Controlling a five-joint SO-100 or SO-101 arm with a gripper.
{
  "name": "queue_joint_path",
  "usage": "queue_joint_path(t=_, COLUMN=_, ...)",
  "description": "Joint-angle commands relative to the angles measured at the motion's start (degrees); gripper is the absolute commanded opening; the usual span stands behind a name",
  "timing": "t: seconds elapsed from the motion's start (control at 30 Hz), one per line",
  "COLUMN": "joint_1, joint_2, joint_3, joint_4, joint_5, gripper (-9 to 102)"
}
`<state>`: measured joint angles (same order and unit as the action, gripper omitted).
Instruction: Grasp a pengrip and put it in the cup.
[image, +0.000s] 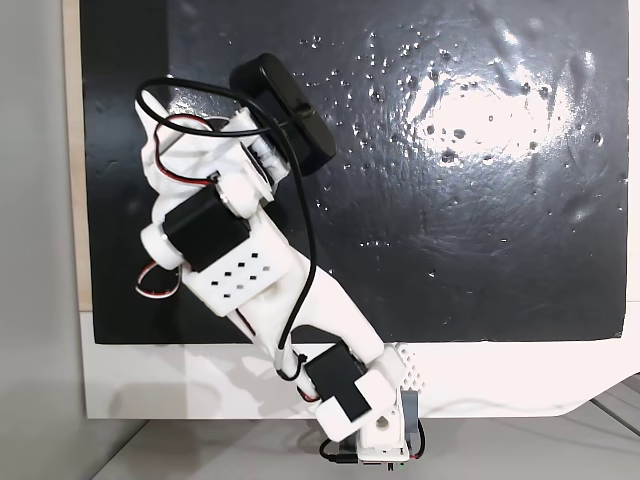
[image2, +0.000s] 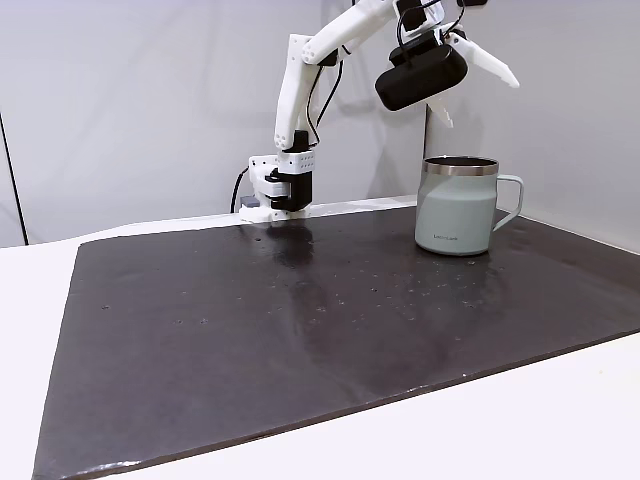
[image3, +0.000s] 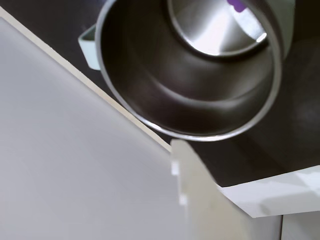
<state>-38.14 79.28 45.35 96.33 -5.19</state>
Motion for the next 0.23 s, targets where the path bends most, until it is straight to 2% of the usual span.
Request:
queue_joint_path(t=0.0, joint_1=0.8, joint_2=4.2, joint_3=-0.2, joint_4=0.5, joint_5=0.2, gripper=42)
queue_joint_path(t=0.2, joint_1=2.3, joint_2=4.8, joint_3=0.4, joint_4=0.5, joint_5=-0.3, gripper=42)
